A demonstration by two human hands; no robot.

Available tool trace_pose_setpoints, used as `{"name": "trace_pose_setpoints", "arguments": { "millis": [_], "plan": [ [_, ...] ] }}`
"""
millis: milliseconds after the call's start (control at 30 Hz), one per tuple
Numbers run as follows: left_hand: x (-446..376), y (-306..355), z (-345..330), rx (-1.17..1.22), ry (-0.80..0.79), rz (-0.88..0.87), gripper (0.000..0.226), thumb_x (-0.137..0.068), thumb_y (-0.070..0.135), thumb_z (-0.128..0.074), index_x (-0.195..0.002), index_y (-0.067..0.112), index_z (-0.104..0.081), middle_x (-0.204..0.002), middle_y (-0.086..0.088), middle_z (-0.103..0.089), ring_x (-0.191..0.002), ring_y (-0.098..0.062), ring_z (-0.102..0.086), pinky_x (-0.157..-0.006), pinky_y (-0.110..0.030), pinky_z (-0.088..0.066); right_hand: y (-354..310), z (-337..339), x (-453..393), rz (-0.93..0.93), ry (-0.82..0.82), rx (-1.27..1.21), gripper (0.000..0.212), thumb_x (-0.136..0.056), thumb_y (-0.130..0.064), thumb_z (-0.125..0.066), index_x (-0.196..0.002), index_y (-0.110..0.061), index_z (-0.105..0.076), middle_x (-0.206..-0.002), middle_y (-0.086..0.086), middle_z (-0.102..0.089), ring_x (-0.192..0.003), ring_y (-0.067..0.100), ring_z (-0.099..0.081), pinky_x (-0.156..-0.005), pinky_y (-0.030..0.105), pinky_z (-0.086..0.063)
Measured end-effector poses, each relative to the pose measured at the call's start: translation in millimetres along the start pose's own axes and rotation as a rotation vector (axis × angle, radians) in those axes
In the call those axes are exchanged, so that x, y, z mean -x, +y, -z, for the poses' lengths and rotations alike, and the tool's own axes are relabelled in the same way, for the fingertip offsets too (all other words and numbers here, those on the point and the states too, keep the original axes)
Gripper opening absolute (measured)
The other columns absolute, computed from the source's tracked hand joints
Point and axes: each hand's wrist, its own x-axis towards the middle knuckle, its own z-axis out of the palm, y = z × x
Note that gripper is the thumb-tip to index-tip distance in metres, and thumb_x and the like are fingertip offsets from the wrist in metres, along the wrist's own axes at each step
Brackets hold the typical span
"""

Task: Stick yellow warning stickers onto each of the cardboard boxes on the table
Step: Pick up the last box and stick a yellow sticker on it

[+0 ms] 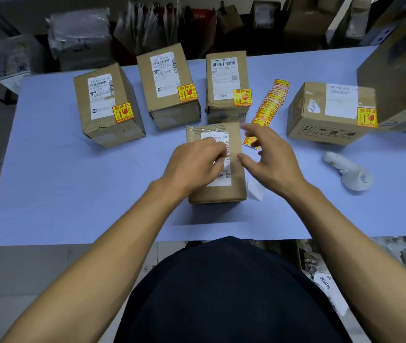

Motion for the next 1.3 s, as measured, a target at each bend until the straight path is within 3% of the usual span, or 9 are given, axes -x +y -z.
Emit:
{"name": "trace_pose_setpoints", "arguments": {
  "millis": [133,300,400,500,567,667,833,1033,1300],
  "plan": [
    [-4,5,9,-0.168,-0.085,-0.072,0.019,-0.097,0.024,-0.046,-0.102,0.016,-0.063,-0.099,-0.006,-0.066,-0.090,-0.034,-0.061,-0.065,-0.041,-0.045,-13,6,-3,0.281,-0.123,0.343,0.020,-0.093,-0.020,-0.060,-0.111,-0.012,-0.066,-0.108,0.007,-0.066,-0.106,0.033,-0.055,-0.070,0.043,-0.050],
    [-2,8,11,-0.205,-0.057,-0.023,0.018,-0.095,0.026,-0.049,-0.098,0.017,-0.065,-0.096,-0.006,-0.067,-0.087,-0.034,-0.061,-0.066,-0.041,-0.045,-21,-2,-3,0.272,-0.123,0.485,0.014,-0.098,-0.021,-0.050,-0.103,-0.013,-0.060,-0.098,0.007,-0.062,-0.099,0.031,-0.053,-0.064,0.040,-0.045],
    [-3,3,9,0.051,-0.080,0.192,0.014,-0.090,0.033,-0.062,-0.095,0.025,-0.072,-0.093,0.006,-0.071,-0.088,-0.020,-0.064,-0.069,-0.034,-0.049,-21,-9,0,0.210,-0.103,0.454,0.013,-0.097,-0.023,-0.050,-0.100,-0.013,-0.058,-0.094,0.006,-0.062,-0.093,0.032,-0.055,-0.059,0.036,-0.040],
    [-7,-8,10,0.398,-0.126,0.460,0.040,-0.078,0.034,-0.079,-0.115,0.025,-0.068,-0.098,0.007,-0.068,-0.090,-0.014,-0.062,-0.072,-0.029,-0.047,-15,-15,3,0.051,-0.116,0.252,0.008,-0.093,-0.026,-0.060,-0.090,-0.019,-0.059,-0.089,0.001,-0.066,-0.085,0.026,-0.057,-0.061,0.034,-0.041],
    [-7,-14,10,0.604,-0.088,0.600,0.051,-0.076,0.028,-0.084,-0.120,0.023,-0.062,-0.103,0.004,-0.062,-0.088,-0.012,-0.059,-0.072,-0.028,-0.048,-9,-15,5,-0.174,-0.177,-0.113,0.011,-0.089,-0.020,-0.068,-0.081,-0.018,-0.061,-0.080,0.000,-0.067,-0.076,0.018,-0.058,-0.065,0.032,-0.045],
    [-1,-12,4,1.040,-0.158,0.768,0.020,-0.084,0.019,-0.079,-0.099,0.019,-0.066,-0.086,0.004,-0.067,-0.071,-0.008,-0.063,-0.059,-0.021,-0.052,-5,-12,13,-0.572,-0.213,-0.864,0.014,-0.088,-0.011,-0.072,-0.078,-0.013,-0.062,-0.073,0.003,-0.067,-0.068,0.016,-0.059,-0.065,0.028,-0.055],
    [10,6,-18,1.313,-0.173,0.828,0.007,-0.089,0.009,-0.072,-0.085,0.014,-0.069,-0.071,-0.003,-0.068,-0.059,-0.012,-0.062,-0.060,-0.026,-0.053,4,-18,26,-0.741,-0.261,-1.079,0.012,-0.088,-0.015,-0.072,-0.081,-0.015,-0.062,-0.072,0.004,-0.067,-0.061,0.010,-0.063,-0.071,0.028,-0.060],
    [14,12,-36,1.082,-0.122,0.774,0.018,-0.089,0.009,-0.068,-0.073,0.016,-0.068,-0.061,0.002,-0.068,-0.053,-0.008,-0.060,-0.052,-0.024,-0.048,13,-24,42,-0.767,-0.168,-0.839,0.012,-0.088,-0.019,-0.072,-0.079,-0.015,-0.066,-0.075,0.001,-0.068,-0.066,0.011,-0.064,-0.064,0.027,-0.059],
    [22,20,-52,0.557,-0.138,0.572,0.017,-0.083,0.020,-0.066,-0.067,0.025,-0.065,-0.070,0.006,-0.070,-0.072,-0.017,-0.068,-0.070,-0.038,-0.059,23,-34,54,-0.698,-0.100,-0.508,0.018,-0.084,-0.030,-0.075,-0.077,-0.014,-0.072,-0.076,0.007,-0.073,-0.069,0.016,-0.064,-0.066,0.039,-0.059]
  ]
}}
